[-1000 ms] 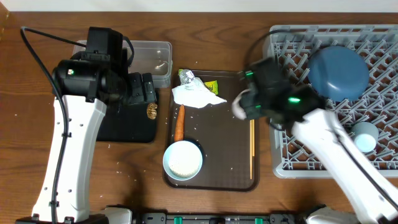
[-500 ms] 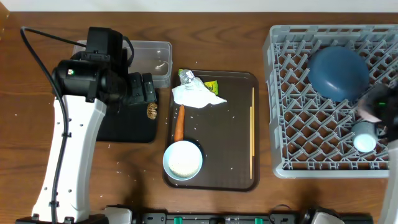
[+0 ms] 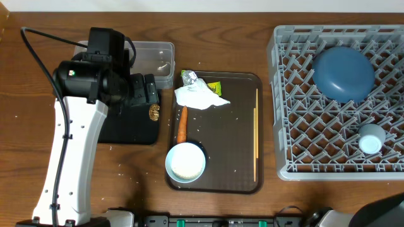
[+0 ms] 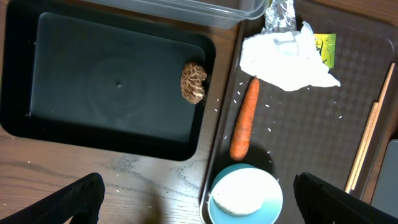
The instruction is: Sort waste into correct bins and load items into the dishwasher rack
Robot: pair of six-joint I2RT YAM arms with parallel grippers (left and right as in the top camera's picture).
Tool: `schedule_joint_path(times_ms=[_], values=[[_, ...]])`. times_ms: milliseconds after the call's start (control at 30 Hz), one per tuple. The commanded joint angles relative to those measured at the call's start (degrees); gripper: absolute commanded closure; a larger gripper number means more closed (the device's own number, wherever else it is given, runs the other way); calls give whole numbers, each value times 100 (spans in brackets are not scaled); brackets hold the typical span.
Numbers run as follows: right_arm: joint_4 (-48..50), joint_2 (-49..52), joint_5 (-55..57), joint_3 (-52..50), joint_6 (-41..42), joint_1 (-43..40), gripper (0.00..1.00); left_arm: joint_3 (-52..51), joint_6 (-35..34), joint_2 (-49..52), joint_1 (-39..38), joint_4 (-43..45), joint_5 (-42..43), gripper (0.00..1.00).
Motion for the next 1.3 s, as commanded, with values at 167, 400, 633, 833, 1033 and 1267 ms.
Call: schedule_joint_path(times_ms=[167, 400, 633, 833, 1033, 1267], values=[[81, 122, -1075, 61, -350, -111, 39, 101, -74, 7, 17, -17, -70, 2], [361, -435, -1685, 61, -273, 70, 35, 101, -74, 7, 17, -17, -72, 2], [610, -844, -2271, 61, -232, 186, 33, 101, -74, 7, 17, -17, -70, 2], [389, -1126, -3641, 61, -450, 651, 33, 101, -74, 7, 17, -17, -70, 2], [-57, -1244, -3685, 61, -813, 2087, 28, 101, -205, 7, 17, 15, 299, 2], [-365, -1021, -3674, 59, -723, 3624, 26, -339, 35, 131, 15, 437, 238, 2]])
